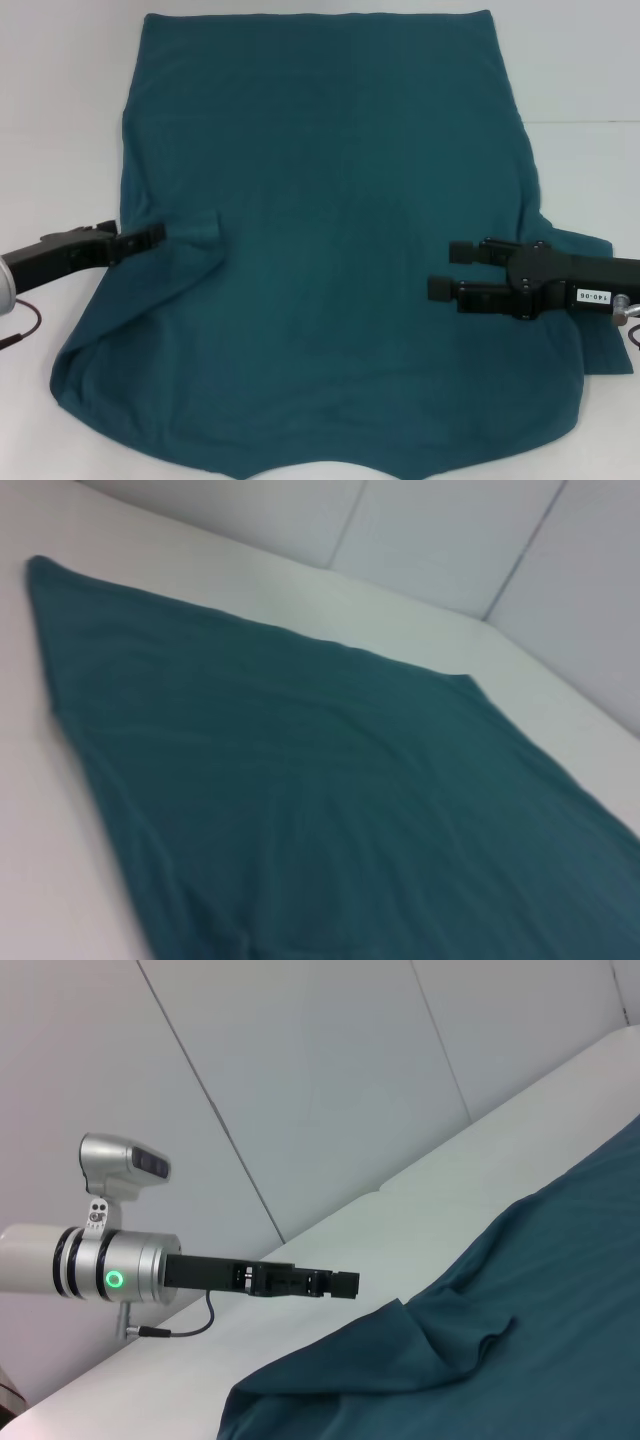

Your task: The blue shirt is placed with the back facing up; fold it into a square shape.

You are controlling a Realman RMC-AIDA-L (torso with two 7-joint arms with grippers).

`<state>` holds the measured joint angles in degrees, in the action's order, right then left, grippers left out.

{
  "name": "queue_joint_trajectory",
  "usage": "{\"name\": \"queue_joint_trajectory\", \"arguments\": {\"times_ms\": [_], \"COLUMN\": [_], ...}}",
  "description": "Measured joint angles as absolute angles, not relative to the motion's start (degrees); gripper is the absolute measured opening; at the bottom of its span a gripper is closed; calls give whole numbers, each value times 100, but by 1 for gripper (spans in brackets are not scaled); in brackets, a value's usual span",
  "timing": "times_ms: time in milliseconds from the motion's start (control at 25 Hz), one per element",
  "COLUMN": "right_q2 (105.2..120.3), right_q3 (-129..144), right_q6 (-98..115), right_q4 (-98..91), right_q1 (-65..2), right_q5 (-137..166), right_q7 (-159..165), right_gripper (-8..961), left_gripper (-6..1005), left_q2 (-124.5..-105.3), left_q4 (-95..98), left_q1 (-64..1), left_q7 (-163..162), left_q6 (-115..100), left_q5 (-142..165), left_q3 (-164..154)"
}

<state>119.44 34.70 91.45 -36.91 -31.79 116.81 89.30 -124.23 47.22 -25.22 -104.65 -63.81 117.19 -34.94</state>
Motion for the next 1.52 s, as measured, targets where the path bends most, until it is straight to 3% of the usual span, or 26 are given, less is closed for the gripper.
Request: {"name": "queue_joint_trajectory", "arguments": {"times_ms": [240, 440, 1200, 1520], "right_q2": [11933, 11926, 11917, 11923], "right_q3": [3471, 3472, 3471, 3471], "right_q6": [9147, 9147, 9156, 9180], "right_q4": [-3697, -3703, -3692, -3691], "right_q1": [-3188, -3192, -3210, -3178], "right_q5": [11629, 11625, 11609, 11609], "right_q7": [8942, 8947, 8938, 8938], "right_gripper": [895, 895, 895, 894], "left_gripper": [871, 923, 880, 535], "left_q2": [-12415, -12419, -12418, -12410], "left_q4": [4584, 4558, 4483, 4495], "left_q1": [-2443, -2362, -2382, -2390], "left_q7": [-10411, -10409, -10444, -10468], "left_q6": [-6163, -6141, -6089, -6076], "left_q5": [11840, 11890, 12036, 12170], "left_q3": [-3476, -3499, -3494, -3490]}}
